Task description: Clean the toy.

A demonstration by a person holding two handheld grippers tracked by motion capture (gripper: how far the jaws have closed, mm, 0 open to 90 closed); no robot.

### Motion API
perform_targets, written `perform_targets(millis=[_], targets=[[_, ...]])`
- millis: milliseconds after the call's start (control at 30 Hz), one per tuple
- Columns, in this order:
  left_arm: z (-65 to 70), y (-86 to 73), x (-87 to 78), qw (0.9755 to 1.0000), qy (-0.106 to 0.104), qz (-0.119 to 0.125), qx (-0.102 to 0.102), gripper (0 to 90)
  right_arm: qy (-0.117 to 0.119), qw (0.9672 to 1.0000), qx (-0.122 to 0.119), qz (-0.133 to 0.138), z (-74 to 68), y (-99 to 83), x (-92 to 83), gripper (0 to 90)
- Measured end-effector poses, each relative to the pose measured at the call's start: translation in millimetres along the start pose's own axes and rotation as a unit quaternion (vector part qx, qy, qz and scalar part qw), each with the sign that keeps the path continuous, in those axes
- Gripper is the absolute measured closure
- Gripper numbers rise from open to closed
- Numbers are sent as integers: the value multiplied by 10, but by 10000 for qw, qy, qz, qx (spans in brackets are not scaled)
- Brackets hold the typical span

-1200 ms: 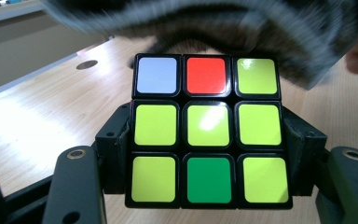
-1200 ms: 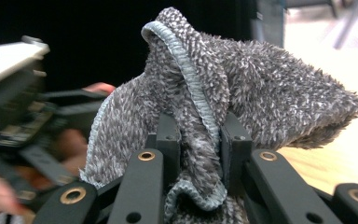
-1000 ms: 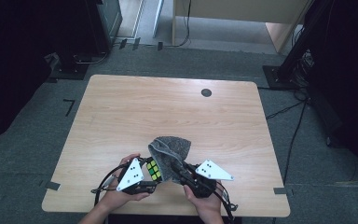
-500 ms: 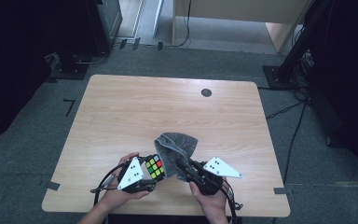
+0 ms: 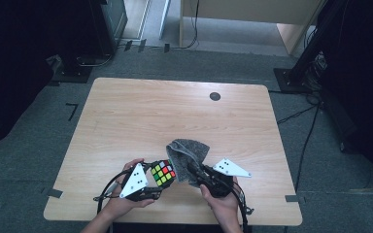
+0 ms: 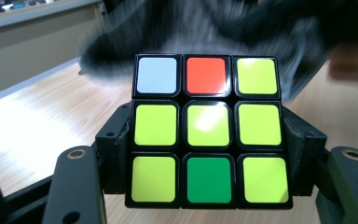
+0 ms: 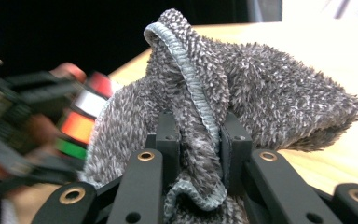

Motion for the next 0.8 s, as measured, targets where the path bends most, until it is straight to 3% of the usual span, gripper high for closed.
perform_targets(millis=[100,200,300,400,500,567,700,800], targets=[[30,-3,22,10000,-60,-15,3,342,314,9991,-132,239,-147,92,-41,742],[73,23,19,9998,-184,51,-45,343,501,9979,-392,154,-303,91,-3,742],[57,35,-15,9995,-255,142,-132,343,414,9984,-389,78,-271,42,35,743],[-18,107,-78,9980,-276,395,-404,343,-8,9990,-433,-96,-107,-6,33,744],[-131,158,-151,9941,-314,661,-804,343,-98,9999,22,-23,33,-18,-10,747],[-190,175,-180,9911,-344,795,-1014,342,69,9994,313,99,38,-14,-21,748],[-198,224,-183,9850,-493,1013,-1304,343,555,9969,490,251,-126,2,27,748],[-183,253,-182,9817,-584,1119,-1427,343,680,9960,551,196,-215,-25,82,750]])
Point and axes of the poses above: each handheld gripper's, and its own axes: x roughly forward along the jaws, y roughly out of its top, z roughly to its right, the point moved 6 cm from there along x, roughly forward along the jaws, and after that the axes turned 7 degrees about -x, right-handed, at the moved point
